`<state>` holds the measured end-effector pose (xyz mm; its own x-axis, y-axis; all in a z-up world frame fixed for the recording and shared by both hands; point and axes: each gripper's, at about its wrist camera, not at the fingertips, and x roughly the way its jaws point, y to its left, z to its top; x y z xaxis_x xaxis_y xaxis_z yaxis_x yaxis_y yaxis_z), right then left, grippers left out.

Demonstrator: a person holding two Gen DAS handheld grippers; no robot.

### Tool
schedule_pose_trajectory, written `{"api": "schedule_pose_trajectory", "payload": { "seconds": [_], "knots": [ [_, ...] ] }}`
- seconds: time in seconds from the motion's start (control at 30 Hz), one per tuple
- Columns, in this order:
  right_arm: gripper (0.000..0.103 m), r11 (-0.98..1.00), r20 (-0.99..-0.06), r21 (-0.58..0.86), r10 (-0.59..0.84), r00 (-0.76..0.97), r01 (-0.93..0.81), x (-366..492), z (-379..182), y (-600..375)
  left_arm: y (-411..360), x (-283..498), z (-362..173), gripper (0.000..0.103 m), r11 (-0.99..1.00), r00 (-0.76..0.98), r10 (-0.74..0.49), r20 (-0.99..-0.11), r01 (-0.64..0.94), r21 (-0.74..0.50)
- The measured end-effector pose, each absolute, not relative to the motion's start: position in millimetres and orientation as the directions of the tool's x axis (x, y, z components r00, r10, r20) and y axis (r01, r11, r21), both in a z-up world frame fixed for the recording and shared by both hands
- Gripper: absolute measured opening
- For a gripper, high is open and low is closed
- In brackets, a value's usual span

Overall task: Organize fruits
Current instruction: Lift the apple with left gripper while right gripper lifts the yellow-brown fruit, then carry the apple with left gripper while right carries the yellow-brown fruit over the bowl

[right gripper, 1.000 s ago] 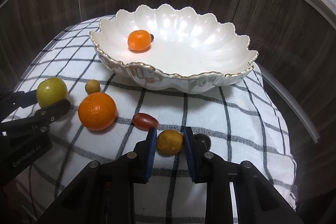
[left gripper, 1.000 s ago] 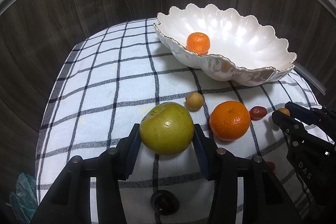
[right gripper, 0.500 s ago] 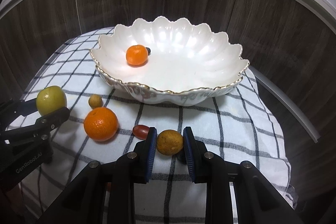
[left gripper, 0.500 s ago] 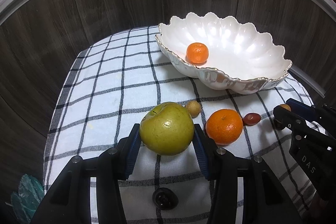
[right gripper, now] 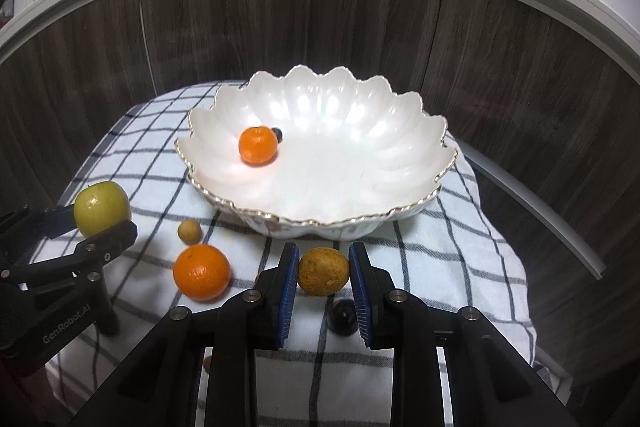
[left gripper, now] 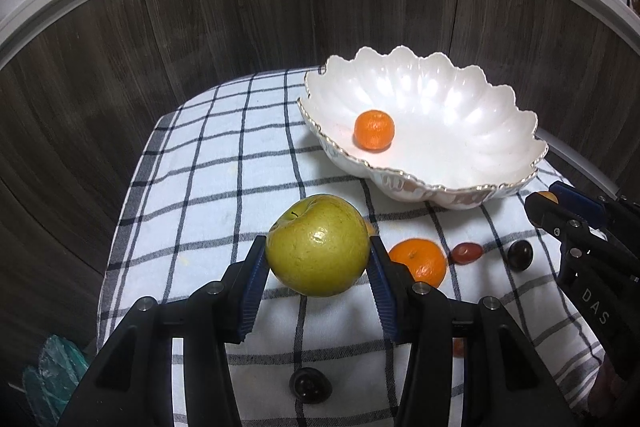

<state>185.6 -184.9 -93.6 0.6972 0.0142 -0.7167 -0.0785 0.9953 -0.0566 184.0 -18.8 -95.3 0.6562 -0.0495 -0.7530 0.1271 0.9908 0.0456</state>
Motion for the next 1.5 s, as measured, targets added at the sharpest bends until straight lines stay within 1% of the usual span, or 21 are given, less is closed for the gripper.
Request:
{"api": "schedule_pose_trajectory", "payload": {
  "seconds": [0.93,1.5],
  "knots": [
    [0.027,1.0,-0.647,-0.022,-0.016,0.762,0.002,218.9,-52.9,-219.7,-55.1,221.6,-58.0,0.048,0.987,0.694,-0.088,-0.715,0.158,0.032],
    [0.027,1.0,-0.634,-0.015,-0.028,0.773,0.023,245.9,-47.0,-235.5,-81.7,254.3,-60.1,0.048,0.986,0.684,-0.097,-0.723,0.166,0.025]
  ]
}}
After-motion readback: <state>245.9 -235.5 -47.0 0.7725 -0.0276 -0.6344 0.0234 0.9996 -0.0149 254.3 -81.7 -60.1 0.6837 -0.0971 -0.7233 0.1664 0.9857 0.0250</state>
